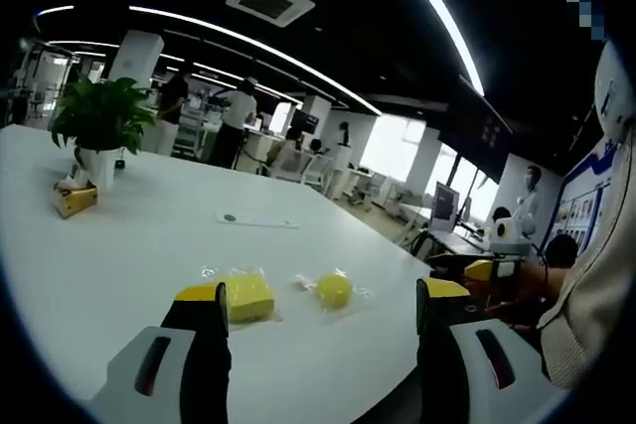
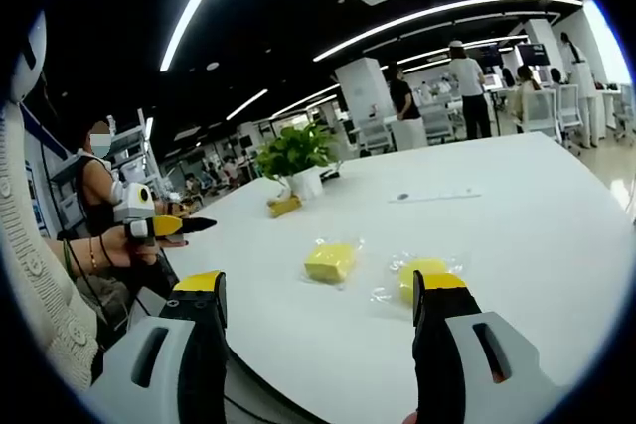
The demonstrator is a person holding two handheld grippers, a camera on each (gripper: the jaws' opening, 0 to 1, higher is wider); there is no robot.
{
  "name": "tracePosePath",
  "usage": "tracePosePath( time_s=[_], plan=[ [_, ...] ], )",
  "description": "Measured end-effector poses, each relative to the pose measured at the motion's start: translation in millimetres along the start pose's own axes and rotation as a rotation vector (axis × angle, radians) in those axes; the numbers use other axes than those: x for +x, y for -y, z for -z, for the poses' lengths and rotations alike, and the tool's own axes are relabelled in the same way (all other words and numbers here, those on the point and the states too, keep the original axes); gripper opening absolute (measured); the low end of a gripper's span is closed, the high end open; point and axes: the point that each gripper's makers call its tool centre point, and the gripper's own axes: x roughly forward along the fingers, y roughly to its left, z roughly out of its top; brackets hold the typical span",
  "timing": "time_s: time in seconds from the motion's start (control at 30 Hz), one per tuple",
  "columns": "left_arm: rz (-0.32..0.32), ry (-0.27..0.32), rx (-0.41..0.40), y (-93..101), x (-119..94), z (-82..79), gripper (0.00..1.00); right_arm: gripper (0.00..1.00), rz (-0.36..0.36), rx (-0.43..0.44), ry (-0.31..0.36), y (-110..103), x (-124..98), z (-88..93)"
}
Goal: Compare the silicone blocks by pressing each to a similar depth, holding the contact briefly, and releasing to observe deformation and rebound differences across the visible hardness samples.
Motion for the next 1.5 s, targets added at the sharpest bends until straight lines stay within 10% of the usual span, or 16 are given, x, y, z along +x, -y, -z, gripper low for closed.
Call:
tracePosePath(
  time_s=[0.53, 1.2, 1.5],
  plan=[
    [-0.001, 0.008, -0.059, -13.0, 12, 2.5, 0.77, 0.71, 0.0, 0.015, -0.004, 5, 10, -2.0],
    [-0.024, -0.022, -0.423, -58.0, 43, 34.9, 0.71, 0.7, 0.014, 0.055, -0.058, 24, 28, 9.1],
    [-0.07, -0.077, -0.458, -85.4, 70, 55.5, 0.74, 0.75, 0.016, 0.052, -0.09, 31, 39, 16.6]
  ],
)
